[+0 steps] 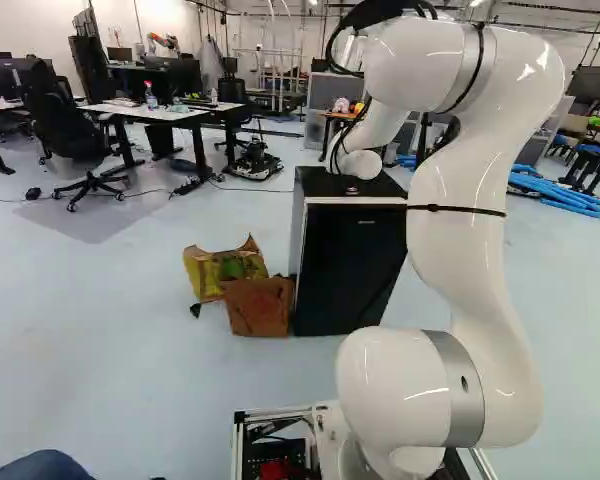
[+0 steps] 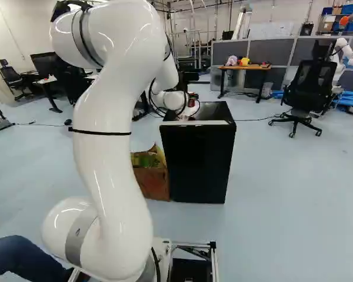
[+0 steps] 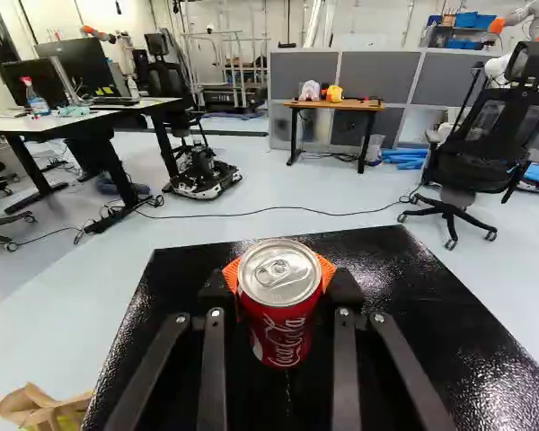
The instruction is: Grab a drink from the fridge
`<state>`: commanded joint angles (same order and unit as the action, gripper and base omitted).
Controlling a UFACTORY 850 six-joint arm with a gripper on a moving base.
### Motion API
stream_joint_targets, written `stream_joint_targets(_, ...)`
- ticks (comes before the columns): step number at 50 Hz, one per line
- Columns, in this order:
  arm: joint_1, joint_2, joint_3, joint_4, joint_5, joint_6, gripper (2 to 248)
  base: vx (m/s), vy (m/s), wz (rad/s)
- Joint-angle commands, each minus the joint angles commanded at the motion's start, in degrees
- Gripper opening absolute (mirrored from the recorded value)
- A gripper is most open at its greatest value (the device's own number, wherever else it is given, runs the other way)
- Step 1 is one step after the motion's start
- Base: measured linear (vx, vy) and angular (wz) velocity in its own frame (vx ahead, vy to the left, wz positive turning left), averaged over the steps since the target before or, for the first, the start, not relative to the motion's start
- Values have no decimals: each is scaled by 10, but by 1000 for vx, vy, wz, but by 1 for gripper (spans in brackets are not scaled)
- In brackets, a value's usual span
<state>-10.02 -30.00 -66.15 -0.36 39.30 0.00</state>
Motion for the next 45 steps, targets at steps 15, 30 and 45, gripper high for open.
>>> stream_joint_targets(15, 5, 21, 28, 0, 5, 0, 100, 0, 0, 0)
stream_joint_targets(30, 12, 54, 71, 0, 12, 0, 100, 0, 0, 0)
stream_joint_targets(45, 21, 97, 129, 1, 23, 0, 100, 0, 0, 0)
